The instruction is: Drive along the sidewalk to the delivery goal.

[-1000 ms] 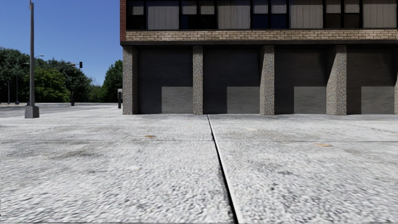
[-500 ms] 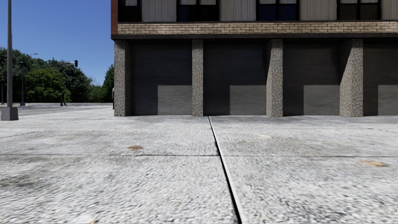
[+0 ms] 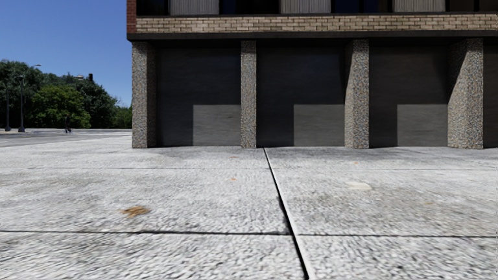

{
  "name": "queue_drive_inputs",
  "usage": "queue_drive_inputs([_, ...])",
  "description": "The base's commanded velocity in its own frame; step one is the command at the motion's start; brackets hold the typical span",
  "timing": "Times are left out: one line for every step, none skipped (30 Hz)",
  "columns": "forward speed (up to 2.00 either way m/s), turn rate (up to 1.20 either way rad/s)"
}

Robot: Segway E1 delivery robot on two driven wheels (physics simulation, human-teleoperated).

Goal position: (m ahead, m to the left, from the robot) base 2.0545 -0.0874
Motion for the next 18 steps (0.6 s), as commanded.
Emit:
queue_drive_inputs([2.00,0.00])
queue_drive_inputs([2.00,0.00])
queue_drive_inputs([2.00,0.00])
queue_drive_inputs([2.00,0.00])
queue_drive_inputs([1.97,0.00])
queue_drive_inputs([1.92,0.00])
queue_drive_inputs([1.92,0.00])
queue_drive_inputs([1.90,0.00])
queue_drive_inputs([1.87,0.00])
queue_drive_inputs([1.78,0.00])
queue_drive_inputs([1.78,0.00])
queue_drive_inputs([1.67,0.00])
queue_drive_inputs([1.57,0.00])
queue_drive_inputs([1.50,0.00])
queue_drive_inputs([1.50,0.00])
queue_drive_inputs([1.47,0.00])
queue_drive_inputs([1.46,0.00])
queue_drive_inputs([1.46,0.00])
